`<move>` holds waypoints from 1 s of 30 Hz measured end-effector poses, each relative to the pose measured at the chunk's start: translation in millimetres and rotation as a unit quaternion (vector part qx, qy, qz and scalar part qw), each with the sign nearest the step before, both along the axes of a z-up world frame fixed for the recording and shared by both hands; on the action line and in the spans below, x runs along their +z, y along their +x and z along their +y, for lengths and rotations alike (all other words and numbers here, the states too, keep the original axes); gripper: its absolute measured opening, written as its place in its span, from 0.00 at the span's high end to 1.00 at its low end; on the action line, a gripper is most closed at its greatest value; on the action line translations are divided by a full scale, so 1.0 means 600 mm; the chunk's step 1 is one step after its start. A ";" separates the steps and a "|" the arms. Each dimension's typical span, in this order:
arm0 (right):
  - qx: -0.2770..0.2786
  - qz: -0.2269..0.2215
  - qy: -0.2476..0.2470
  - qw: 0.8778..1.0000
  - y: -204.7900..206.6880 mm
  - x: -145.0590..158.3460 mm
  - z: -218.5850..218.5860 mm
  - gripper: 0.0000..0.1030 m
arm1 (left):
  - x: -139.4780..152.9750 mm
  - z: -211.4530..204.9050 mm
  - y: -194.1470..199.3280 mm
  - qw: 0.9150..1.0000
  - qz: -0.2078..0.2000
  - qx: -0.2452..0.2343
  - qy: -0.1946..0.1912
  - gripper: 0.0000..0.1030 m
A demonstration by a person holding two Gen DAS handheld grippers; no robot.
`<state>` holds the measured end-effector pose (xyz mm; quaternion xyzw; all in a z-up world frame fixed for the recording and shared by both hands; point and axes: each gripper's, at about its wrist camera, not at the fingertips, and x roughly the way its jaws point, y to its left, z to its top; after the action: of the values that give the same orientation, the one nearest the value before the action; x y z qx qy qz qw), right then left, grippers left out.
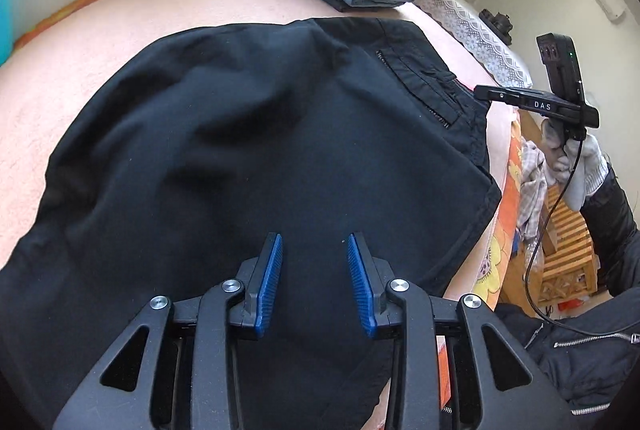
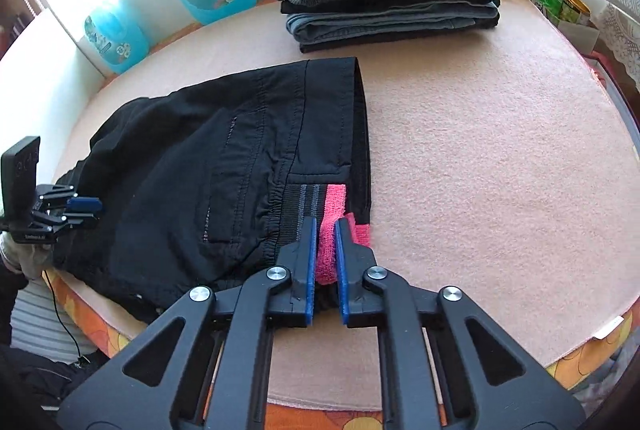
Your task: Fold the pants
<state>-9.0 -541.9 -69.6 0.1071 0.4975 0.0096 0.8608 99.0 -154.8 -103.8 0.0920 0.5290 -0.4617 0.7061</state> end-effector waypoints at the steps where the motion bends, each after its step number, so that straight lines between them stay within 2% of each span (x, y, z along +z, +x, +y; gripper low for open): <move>1: 0.002 0.008 -0.020 1.000 -0.002 -0.004 0.003 0.93 | 0.001 0.005 -0.002 1.000 0.005 0.001 -0.002 0.68; 3: -0.006 0.025 -0.039 0.999 0.000 -0.014 -0.003 0.95 | 0.004 0.018 -0.009 1.000 0.010 0.004 0.001 0.68; 4: -0.014 0.031 -0.063 0.997 0.000 -0.016 -0.007 1.00 | 0.007 0.024 -0.012 1.000 0.005 0.007 0.004 0.68; 5: -0.013 0.035 -0.103 0.994 0.001 -0.016 -0.002 1.00 | 0.013 0.037 -0.016 1.000 -0.002 0.013 0.008 0.68; 7: 0.007 0.041 -0.113 0.993 0.001 -0.012 0.005 1.00 | 0.027 0.072 -0.024 0.999 -0.014 0.034 0.007 0.68; 11: 0.024 -0.008 -0.146 0.989 -0.001 0.029 0.035 0.99 | 0.056 0.174 -0.039 0.992 -0.028 0.119 -0.018 0.63; 14: 0.065 -0.033 -0.130 0.989 0.007 0.050 0.080 0.94 | 0.067 0.262 -0.055 0.979 -0.048 0.197 -0.019 0.63; 17: 0.116 -0.051 -0.127 0.984 0.023 0.060 0.142 0.90 | 0.071 0.352 -0.070 0.958 -0.060 0.281 -0.018 0.62; 20: 0.169 -0.066 -0.113 0.977 0.037 0.068 0.201 0.75 | 0.065 0.430 -0.093 0.936 -0.069 0.345 -0.012 0.60; 21: 0.184 -0.073 -0.106 0.974 0.042 0.070 0.219 0.67 | 0.060 0.453 -0.100 0.930 -0.069 0.361 -0.012 0.54; 22: 0.198 -0.079 -0.098 0.972 0.042 0.073 0.239 0.64 | 0.055 0.472 -0.106 0.924 -0.064 0.377 -0.013 0.47; 25: 0.246 -0.092 -0.081 0.962 0.056 0.082 0.296 0.64 | 0.034 0.522 -0.116 0.904 -0.032 0.424 -0.027 0.47; 27: 0.275 -0.100 -0.074 0.953 0.059 0.088 0.337 0.64 | 0.018 0.538 -0.124 0.897 -0.011 0.441 -0.034 0.47; 30: 0.330 -0.113 -0.063 0.935 0.058 0.097 0.403 0.63 | -0.002 0.541 -0.133 0.894 0.011 0.446 -0.042 0.47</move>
<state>26.0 -300.3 -11.6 -0.1190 0.4038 0.2737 0.8648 19.2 169.5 -104.8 -0.1889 0.5025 -0.1207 0.8350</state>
